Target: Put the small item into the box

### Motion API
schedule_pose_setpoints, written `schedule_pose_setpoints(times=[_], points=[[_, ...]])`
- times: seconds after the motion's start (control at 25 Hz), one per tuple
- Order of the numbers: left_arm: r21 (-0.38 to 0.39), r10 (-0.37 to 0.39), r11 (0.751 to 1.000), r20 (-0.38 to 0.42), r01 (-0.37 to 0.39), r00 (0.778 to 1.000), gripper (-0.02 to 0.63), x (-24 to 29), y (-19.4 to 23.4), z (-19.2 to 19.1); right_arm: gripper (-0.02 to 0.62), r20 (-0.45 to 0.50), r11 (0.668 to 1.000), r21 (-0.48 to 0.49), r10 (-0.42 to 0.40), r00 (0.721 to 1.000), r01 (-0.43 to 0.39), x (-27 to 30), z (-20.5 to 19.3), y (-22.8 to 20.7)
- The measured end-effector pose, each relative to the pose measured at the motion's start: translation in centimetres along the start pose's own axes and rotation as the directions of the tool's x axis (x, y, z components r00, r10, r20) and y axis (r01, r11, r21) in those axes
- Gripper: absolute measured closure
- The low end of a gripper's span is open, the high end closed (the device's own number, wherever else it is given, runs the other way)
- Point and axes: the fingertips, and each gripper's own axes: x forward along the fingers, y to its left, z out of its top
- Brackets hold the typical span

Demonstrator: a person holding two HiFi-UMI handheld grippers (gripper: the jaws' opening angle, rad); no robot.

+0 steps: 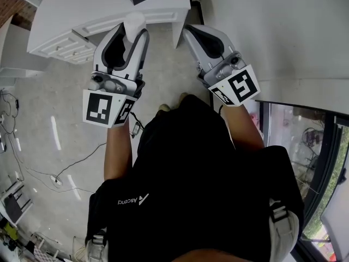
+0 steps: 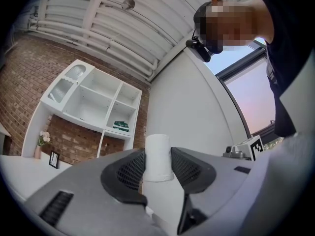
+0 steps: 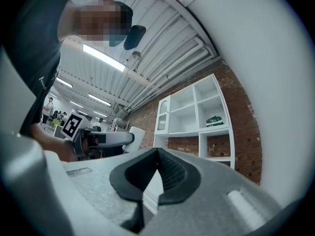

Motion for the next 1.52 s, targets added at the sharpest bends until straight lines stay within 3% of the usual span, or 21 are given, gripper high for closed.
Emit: schedule_pose_setpoints(times=[0.6,1.2,1.52], points=[[0.003,-0.009,1.000,-0.023,0.009,1.000,0.443,3.7,4.8,-1.9,0.594,0.003,0.999,-0.013,-0.030,1.000,0.030,4.4,-2.2,-4.9],[0.009,0.013,1.000,-0.149,-0.011,0.989,0.443,18.3,12.7,-9.9,0.594,-0.017,1.000,0.011,0.004,1.000,-0.004,12.0,-8.4,-19.3],[0.022,0.066,0.998,-0.279,-0.062,0.958,0.443,25.2,16.6,-16.1,0.594,-0.032,0.998,0.043,0.044,0.999,-0.043,15.2,-12.0,-26.9]])
